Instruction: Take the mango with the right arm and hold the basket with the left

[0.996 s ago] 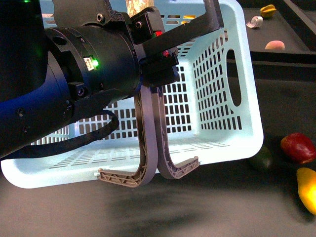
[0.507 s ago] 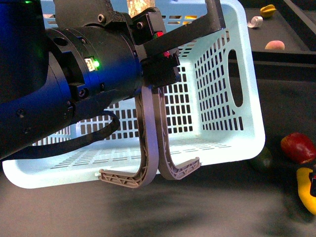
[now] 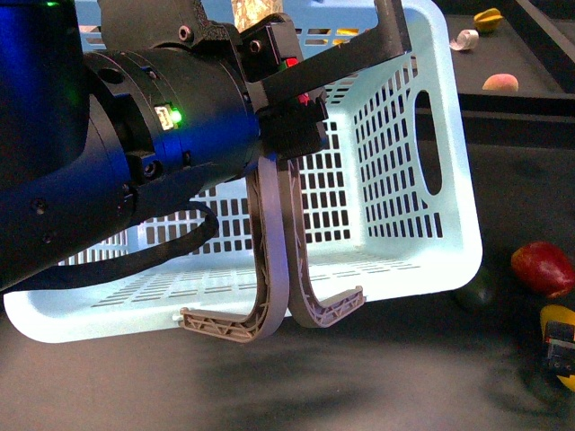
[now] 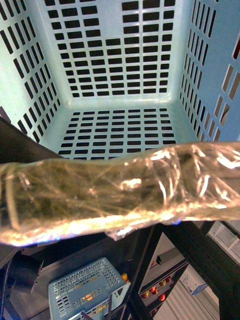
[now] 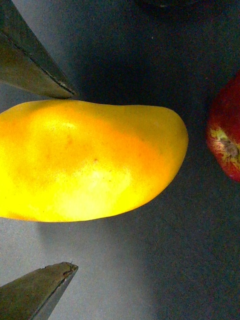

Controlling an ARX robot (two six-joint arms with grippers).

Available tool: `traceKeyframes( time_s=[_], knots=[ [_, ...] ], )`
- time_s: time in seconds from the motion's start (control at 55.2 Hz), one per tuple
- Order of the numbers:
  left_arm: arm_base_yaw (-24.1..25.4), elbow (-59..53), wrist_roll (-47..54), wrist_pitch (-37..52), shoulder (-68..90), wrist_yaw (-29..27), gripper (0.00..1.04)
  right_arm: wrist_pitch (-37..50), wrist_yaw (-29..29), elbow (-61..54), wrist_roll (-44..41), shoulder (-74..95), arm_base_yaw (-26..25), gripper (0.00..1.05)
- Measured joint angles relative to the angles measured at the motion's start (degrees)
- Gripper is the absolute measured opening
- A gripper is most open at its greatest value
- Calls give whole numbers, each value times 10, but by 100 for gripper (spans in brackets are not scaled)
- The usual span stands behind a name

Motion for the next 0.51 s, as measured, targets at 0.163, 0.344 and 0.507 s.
traceKeyframes(
  time_s=[0.163, 0.344, 0.507],
  knots=[
    [0, 0, 0, 0, 0, 0, 6, -15, 7, 33, 2, 26, -5, 97],
    [0, 0, 0, 0, 0, 0, 6, -13, 14, 39, 1, 37, -9, 83],
    [0, 0, 0, 0, 0, 0, 6, -10, 10, 31, 2, 30, -16, 67]
  ],
)
